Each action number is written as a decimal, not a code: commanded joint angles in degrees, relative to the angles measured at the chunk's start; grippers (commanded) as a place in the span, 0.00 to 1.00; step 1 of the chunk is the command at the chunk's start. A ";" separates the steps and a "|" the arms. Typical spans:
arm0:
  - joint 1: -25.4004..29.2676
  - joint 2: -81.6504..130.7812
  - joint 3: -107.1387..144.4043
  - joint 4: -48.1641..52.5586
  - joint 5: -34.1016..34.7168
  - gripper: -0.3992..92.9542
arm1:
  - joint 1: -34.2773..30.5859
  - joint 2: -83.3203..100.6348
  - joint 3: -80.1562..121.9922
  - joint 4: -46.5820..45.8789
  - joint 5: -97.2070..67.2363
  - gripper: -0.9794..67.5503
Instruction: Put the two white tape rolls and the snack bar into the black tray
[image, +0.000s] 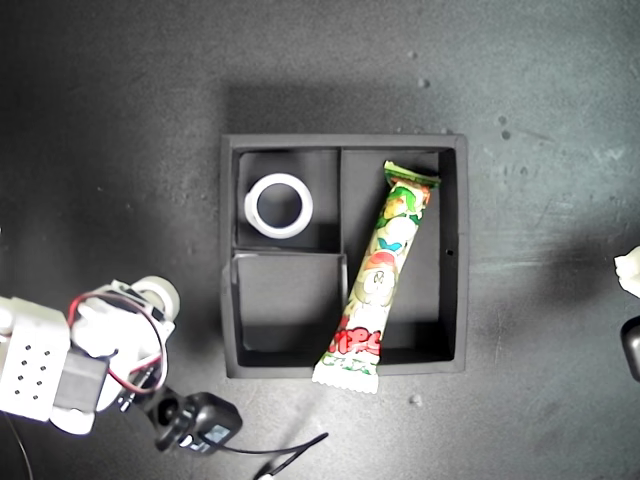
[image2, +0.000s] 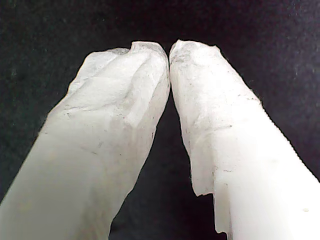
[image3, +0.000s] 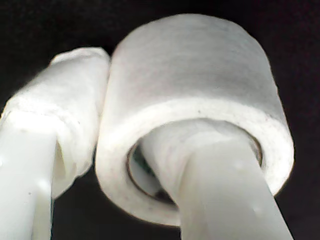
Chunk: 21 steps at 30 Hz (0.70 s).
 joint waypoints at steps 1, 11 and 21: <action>-1.49 3.52 -7.91 9.76 0.88 0.00 | -0.18 0.88 0.00 -1.14 -0.79 0.01; -4.04 -1.23 -50.36 35.86 7.73 0.00 | 0.53 0.88 2.02 -4.92 -2.20 0.01; -5.01 -31.29 -86.84 38.76 12.48 0.00 | 0.88 0.88 4.22 -8.17 -1.76 0.01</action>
